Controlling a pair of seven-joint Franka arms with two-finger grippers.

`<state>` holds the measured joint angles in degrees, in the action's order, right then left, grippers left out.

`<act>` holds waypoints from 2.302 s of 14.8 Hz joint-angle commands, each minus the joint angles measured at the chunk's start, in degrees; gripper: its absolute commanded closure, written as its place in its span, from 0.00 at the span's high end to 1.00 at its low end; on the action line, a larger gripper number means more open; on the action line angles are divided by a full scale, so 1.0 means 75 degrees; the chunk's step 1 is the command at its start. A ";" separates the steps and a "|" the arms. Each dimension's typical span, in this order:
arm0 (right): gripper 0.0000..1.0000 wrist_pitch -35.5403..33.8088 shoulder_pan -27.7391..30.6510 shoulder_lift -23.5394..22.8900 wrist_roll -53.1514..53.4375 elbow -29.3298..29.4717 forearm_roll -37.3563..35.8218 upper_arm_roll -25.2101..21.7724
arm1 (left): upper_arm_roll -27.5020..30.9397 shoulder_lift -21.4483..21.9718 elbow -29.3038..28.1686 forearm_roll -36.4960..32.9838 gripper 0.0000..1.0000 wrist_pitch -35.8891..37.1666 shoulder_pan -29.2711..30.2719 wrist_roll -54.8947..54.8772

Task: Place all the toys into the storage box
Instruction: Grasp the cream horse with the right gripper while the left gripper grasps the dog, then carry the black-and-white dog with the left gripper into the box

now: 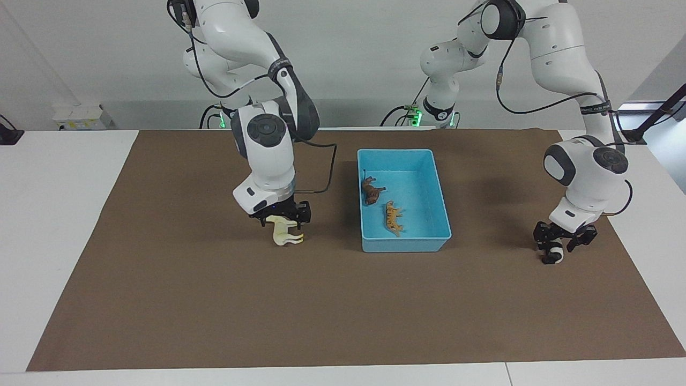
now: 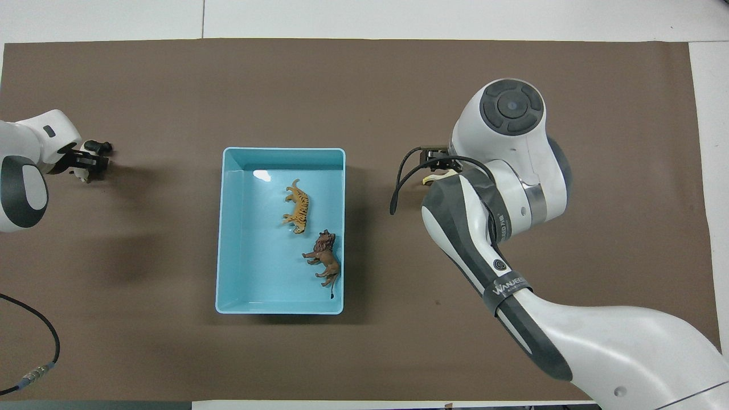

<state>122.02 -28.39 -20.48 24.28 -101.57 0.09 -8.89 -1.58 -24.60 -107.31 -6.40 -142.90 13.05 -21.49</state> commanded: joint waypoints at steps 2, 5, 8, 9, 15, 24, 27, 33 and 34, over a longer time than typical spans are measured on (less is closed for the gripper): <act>1.00 0.1038 0.0070 0.0247 -0.0506 -0.1152 0.0059 0.0072 | 0.0000 0.0046 -0.0118 0.0115 0.00 -0.0143 -0.0018 0.0847; 1.00 0.1134 0.0082 0.0223 -0.0706 -0.1316 0.0059 0.0072 | -0.0024 0.0058 0.0278 0.0115 0.00 0.0428 -0.0030 0.1072; 1.00 0.1482 0.0047 0.0211 -0.0823 -0.1585 0.0059 0.0072 | -0.0059 0.0139 0.1461 0.0243 0.00 0.2114 -0.0030 0.1072; 1.00 0.1810 0.0059 0.0211 -0.0881 -0.1772 0.0059 0.0072 | -0.0071 0.0209 0.1813 0.0372 0.00 0.2595 -0.0030 0.1084; 0.56 0.2328 0.0082 0.0117 -0.0999 -0.1926 0.0059 0.0072 | -0.0082 0.1217 0.2518 0.0631 0.00 0.4622 -0.1012 0.3341; 0.00 -0.1377 0.0152 0.0433 -0.0753 0.0762 0.0059 -0.0033 | -0.0141 0.2715 0.0990 0.0643 0.00 0.5427 -0.4584 0.8322; 0.00 -0.3093 0.0211 0.0480 -0.0753 0.2173 0.0059 -0.0045 | -0.0164 0.3209 -0.0314 0.0643 0.38 0.4114 -0.5032 0.8525; 0.00 -0.3156 0.0176 0.0621 -0.0753 0.2234 0.0059 -0.0033 | -0.0153 0.3257 -0.0329 0.0643 1.00 0.4228 -0.5010 0.8420; 0.00 -0.3144 0.0141 0.0610 -0.0730 0.2234 0.0082 -0.0033 | -0.0118 0.3269 -0.0259 0.0631 1.00 0.4229 -0.4917 0.8350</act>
<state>98.48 -27.48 -15.29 18.48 -85.68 0.07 -9.45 -2.97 -1.86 -107.86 -1.90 -110.25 -24.60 42.48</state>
